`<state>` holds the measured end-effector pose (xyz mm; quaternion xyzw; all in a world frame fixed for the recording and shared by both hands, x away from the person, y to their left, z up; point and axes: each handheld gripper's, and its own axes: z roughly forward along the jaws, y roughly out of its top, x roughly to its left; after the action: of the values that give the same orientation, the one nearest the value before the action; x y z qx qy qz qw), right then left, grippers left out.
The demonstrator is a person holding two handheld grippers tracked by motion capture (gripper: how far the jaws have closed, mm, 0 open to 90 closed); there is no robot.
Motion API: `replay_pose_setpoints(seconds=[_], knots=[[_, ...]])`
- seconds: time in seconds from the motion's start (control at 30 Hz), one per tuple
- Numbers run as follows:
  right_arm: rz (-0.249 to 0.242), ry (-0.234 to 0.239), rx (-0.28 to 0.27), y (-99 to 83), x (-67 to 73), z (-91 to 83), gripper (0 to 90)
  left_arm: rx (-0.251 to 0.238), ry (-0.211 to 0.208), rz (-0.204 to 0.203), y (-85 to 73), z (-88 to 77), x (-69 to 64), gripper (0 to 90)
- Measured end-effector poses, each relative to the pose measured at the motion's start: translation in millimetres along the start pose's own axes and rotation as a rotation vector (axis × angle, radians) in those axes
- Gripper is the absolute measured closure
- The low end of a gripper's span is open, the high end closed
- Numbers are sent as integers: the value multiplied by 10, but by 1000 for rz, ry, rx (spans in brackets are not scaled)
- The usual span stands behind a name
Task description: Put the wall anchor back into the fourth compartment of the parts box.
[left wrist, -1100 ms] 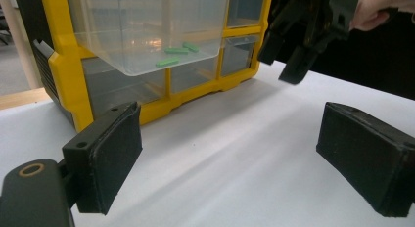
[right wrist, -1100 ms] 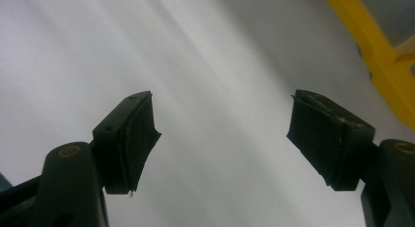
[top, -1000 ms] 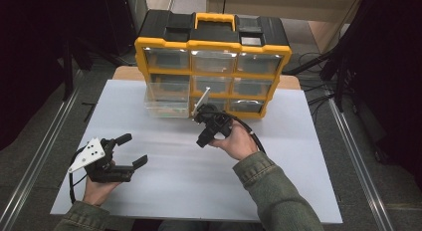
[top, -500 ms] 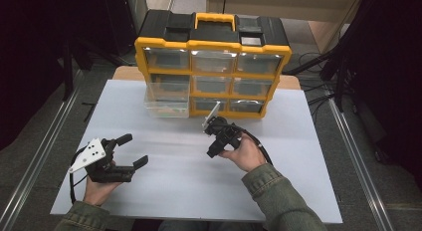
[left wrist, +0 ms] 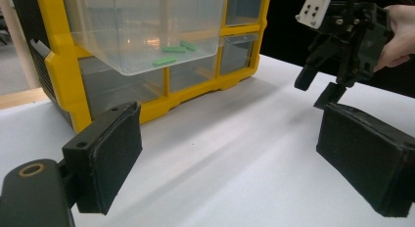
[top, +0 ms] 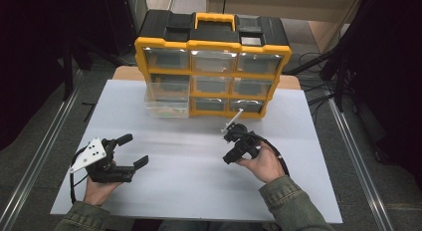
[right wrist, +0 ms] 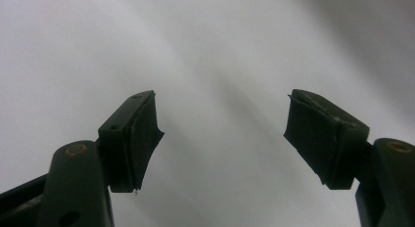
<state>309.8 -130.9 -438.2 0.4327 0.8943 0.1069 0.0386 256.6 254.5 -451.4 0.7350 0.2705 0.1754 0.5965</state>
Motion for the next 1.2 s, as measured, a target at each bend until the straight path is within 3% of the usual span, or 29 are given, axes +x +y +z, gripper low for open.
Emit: replay_pose_setpoints(seconds=[0.33, 0.6, 0.77, 0.9, 1.03, 1.2], knots=[[46, -4, 16, -302, -129, 63, 287, -2, -1, -2, 1, 8, 0, 90], [110, 19, -62, -567, -248, 12, 288, -4, 1, -6, 1, 4, -2, 90], [169, 42, -156, -768, -323, -4, 292, -2, 1, -2, 2, 7, -3, 90], [206, 19, -249, -938, -361, -2, 292, -2, 0, -2, 2, 11, -6, 90], [240, 15, -380, -1127, -376, 12, 287, -4, 3, -4, 3, 10, -2, 90], [266, 15, -600, -1354, -378, 13, 282, -5, 4, -2, 5, 14, -3, 90]])
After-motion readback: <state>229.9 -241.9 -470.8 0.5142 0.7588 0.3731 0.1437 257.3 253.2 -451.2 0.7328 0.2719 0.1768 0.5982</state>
